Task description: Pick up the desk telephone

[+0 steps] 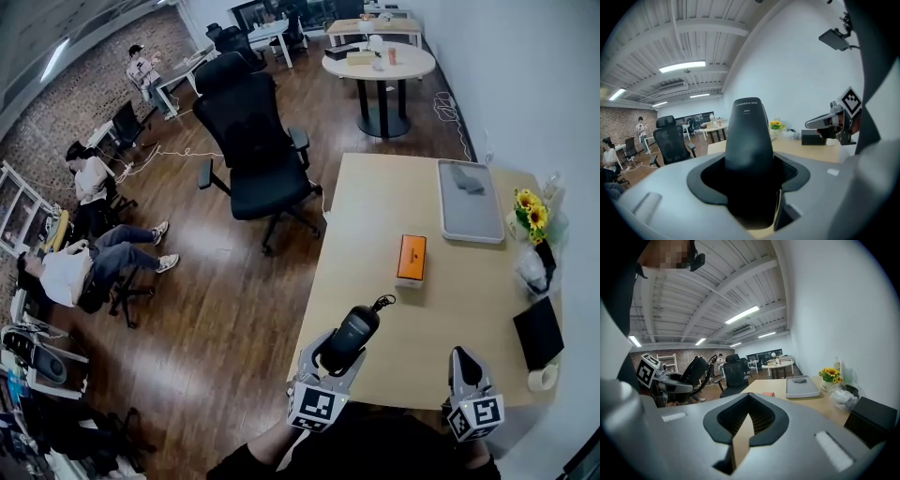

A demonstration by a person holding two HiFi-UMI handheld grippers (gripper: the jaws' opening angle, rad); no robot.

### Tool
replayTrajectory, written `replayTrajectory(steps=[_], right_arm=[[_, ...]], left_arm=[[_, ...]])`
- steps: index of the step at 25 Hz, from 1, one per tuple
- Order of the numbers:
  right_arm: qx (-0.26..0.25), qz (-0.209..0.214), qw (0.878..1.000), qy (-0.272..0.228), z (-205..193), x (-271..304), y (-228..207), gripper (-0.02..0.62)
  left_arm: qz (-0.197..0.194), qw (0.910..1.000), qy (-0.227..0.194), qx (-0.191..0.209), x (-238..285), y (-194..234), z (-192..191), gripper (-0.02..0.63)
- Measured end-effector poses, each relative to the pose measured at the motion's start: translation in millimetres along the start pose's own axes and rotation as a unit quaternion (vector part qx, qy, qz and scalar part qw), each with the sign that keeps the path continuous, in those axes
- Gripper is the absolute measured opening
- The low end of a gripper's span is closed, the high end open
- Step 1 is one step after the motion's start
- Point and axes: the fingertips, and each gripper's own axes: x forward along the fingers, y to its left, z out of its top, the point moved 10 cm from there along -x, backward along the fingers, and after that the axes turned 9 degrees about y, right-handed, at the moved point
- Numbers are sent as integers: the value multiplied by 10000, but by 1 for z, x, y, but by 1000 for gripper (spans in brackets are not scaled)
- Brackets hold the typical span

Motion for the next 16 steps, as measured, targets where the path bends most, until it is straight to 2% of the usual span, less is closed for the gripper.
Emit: replayTrajectory(steps=[16], right_arm=[[-30,23,10000,85,-3,-5,2,0]], left_arm=[[-15,10000,67,-29,-4,-2,-5,261]])
